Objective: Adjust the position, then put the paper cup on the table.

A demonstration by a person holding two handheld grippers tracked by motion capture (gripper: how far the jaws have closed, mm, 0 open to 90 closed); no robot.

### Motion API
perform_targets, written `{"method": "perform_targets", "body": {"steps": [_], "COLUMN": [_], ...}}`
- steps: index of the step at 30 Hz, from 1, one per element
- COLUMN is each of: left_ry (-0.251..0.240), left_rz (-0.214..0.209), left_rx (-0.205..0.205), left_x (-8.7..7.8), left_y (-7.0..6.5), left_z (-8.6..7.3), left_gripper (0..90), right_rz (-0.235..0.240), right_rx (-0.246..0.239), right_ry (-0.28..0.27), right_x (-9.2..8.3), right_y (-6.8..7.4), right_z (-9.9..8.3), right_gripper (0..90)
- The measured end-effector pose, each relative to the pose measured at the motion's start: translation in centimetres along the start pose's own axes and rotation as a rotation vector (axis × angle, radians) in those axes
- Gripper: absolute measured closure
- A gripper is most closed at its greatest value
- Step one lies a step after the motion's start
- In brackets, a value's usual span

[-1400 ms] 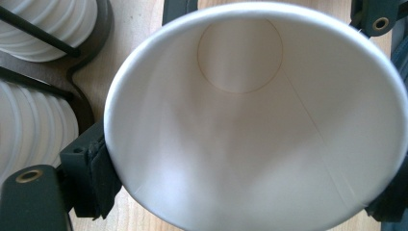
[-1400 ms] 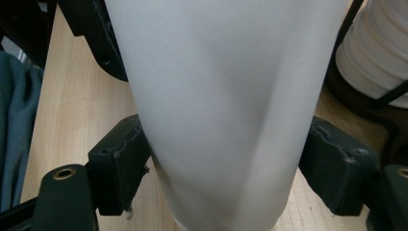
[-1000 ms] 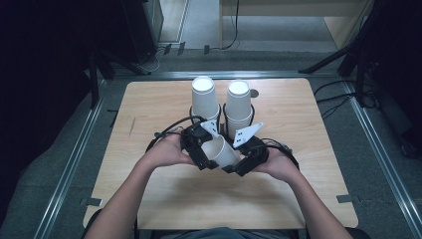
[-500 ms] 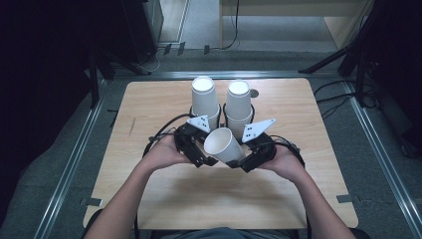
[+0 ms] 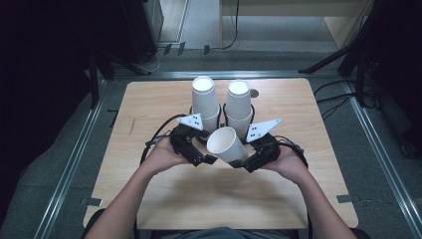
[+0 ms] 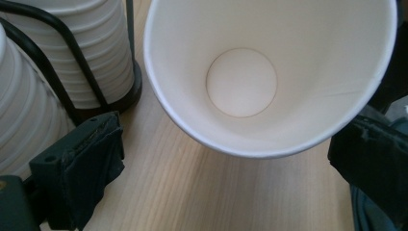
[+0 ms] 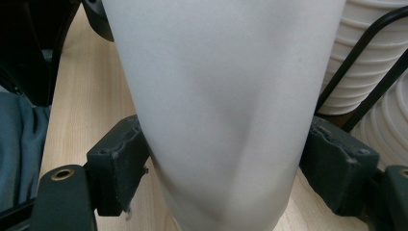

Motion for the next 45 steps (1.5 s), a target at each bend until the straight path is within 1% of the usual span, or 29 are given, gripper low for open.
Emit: {"method": "perform_targets", "body": {"steps": [1, 3, 5, 9, 10, 13, 17, 18, 19, 20, 21, 24, 28, 31, 33, 35, 37, 38, 40, 43, 45], "left_ry": [-0.009, -0.022, -0.033, -0.056, -0.062, -0.073, -0.073, -0.079, -0.093, -0.102, -0.109, -0.105, -0.082, -0.068, -0.056, -0.041, -0.031, -0.028, -0.023, -0.017, -0.001], "left_rz": [-0.002, -0.014, -0.025, -0.031, -0.037, -0.024, -0.039, -0.034, -0.038, -0.030, -0.020, -0.012, -0.009, -0.017, -0.009, -0.007, -0.010, -0.002, 0.005, 0.018, 0.025], "left_rx": [-0.014, -0.021, -0.025, -0.024, -0.031, -0.032, -0.030, -0.030, -0.033, -0.033, -0.032, -0.028, -0.027, -0.043, -0.033, -0.027, -0.025, -0.021, -0.015, -0.008, 0.004], "left_x": [0.1, 0.2, 0.3, 0.7, 0.8, 1.1, 1.4, 1.4, 1.3, 1.3, 1.3, 1.3, 1.3, 1.5, 1.6, 1.6, 1.6, 1.6, 1.6, 1.5, 1.5], "left_y": [0.0, -0.1, -0.2, -0.5, -0.6, -0.7, -1.0, -1.0, -1.1, -1.2, -1.2, -1.3, -1.3, -1.2, -1.2, -1.2, -1.1, -1.1, -1.0, -0.9, -0.8], "left_z": [0.1, 0.2, 0.4, 0.8, 0.9, 1.1, 1.3, 1.3, 1.4, 1.4, 1.4, 1.5, 1.4, 1.3, 1.2, 1.1, 1.0, 1.0, 0.9, 0.8, 0.7], "left_gripper": [0.0, 0.0, 0.0, 0.0, 0.0, 0.0, 0.0, 0.0, 2.1, 5.0, 5.7, 8.1, 11.5, 12.8, 12.8, 12.8, 12.8, 12.8, 12.8, 12.8, 12.8], "right_rz": [0.002, 0.006, 0.010, 0.021, 0.023, 0.032, 0.049, 0.050, 0.053, 0.052, 0.055, 0.048, 0.047, 0.055, 0.066, 0.059, 0.058, 0.047, 0.041, 0.042, 0.045], "right_rx": [0.004, 0.003, 0.004, 0.007, 0.007, 0.006, 0.009, 0.005, 0.006, 0.011, 0.014, 0.008, 0.010, 0.025, 0.046, 0.063, 0.066, 0.062, 0.064, 0.065, 0.068], "right_ry": [-0.004, -0.017, -0.023, -0.032, -0.033, -0.032, -0.031, -0.031, -0.031, -0.032, -0.034, -0.032, -0.019, -0.004, 0.002, 0.012, 0.022, 0.029, 0.042, 0.047, 0.048], "right_x": [0.0, -0.1, -0.1, 0.2, 0.4, 0.6, 1.1, 1.2, 1.3, 1.3, 1.3, 1.2, 1.2, 1.3, 1.4, 1.4, 1.4, 1.4, 1.3, 1.1, 1.0], "right_y": [0.0, 0.0, 0.0, 0.1, 0.1, 0.2, 0.5, 0.5, 0.5, 0.5, 0.5, 0.4, 0.4, 0.4, 0.3, 0.2, 0.2, 0.2, 0.2, 0.1, 0.2], "right_z": [0.0, 0.1, 0.2, 0.4, 0.4, 0.4, 0.6, 0.6, 0.6, 0.6, 0.6, 0.6, 0.5, 0.4, 0.3, 0.3, 0.2, 0.1, 0.0, -0.2, -0.3], "right_gripper": [21.6, 21.6, 21.6, 21.6, 21.5, 21.5, 21.5, 21.5, 21.5, 21.5, 21.5, 21.8, 21.8, 21.4, 18.6, 13.9, 13.8, 13.7, 13.8, 13.8, 13.8]}}
Point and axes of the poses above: each handheld gripper's, and its own axes: x roughly forward along the jaws, z roughly out of its top, y roughly to its left, the point moved 5 cm from there along x, roughly forward along the jaws, and after that the axes turned 4 degrees about z, right-handed, at the moved point
